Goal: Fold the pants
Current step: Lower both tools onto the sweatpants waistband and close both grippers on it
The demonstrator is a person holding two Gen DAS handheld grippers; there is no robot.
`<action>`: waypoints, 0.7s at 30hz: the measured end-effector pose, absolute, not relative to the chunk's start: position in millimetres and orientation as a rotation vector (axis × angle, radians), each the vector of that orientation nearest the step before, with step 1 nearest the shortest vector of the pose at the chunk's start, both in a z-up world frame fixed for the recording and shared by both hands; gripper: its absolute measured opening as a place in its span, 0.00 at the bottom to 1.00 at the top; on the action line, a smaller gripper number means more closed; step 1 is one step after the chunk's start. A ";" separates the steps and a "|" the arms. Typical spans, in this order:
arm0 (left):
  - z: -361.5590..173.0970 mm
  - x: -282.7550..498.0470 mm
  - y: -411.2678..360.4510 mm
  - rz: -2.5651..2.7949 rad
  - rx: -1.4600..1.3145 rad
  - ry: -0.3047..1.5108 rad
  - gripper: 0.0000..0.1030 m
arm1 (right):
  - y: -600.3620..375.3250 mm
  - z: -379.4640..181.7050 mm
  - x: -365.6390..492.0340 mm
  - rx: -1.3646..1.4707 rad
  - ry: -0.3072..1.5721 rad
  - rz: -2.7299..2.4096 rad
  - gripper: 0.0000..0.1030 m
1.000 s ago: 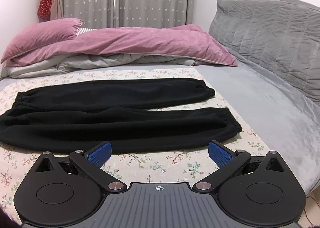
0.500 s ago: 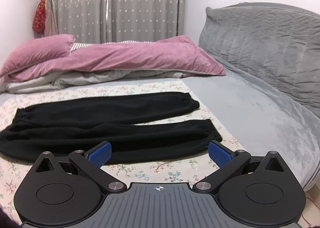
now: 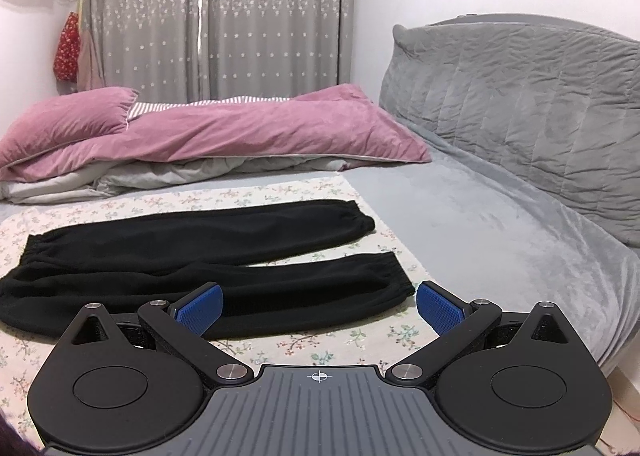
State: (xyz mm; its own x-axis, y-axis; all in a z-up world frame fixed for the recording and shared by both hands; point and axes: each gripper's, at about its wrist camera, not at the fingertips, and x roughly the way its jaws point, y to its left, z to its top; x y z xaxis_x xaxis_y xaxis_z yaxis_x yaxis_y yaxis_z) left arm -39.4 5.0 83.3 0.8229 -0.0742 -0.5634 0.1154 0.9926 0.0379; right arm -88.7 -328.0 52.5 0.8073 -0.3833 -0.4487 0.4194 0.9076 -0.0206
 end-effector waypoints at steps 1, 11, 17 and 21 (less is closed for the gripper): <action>82.9 -38.9 6.7 -0.108 0.063 0.599 1.00 | -326.9 53.3 -88.4 0.080 0.464 -0.433 1.00; 78.2 -12.6 33.7 -0.090 -0.004 0.627 1.00 | -325.1 65.4 -83.8 0.067 0.457 -0.458 1.00; 70.8 36.8 55.1 -0.018 -0.031 0.679 1.00 | -347.7 58.2 -50.4 0.110 0.481 -0.465 1.00; 73.4 81.9 75.6 0.027 -0.038 0.703 1.00 | -374.5 56.1 -18.0 0.137 0.504 -0.462 1.00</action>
State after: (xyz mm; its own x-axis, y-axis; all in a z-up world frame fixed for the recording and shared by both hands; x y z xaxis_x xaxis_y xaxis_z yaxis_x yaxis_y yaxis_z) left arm 81.9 75.6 73.4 0.7626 0.0121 -0.6468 -0.0375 0.9990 -0.0256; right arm -18.0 -374.5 56.1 0.7756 -0.3921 -0.4948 0.4586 0.8885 0.0147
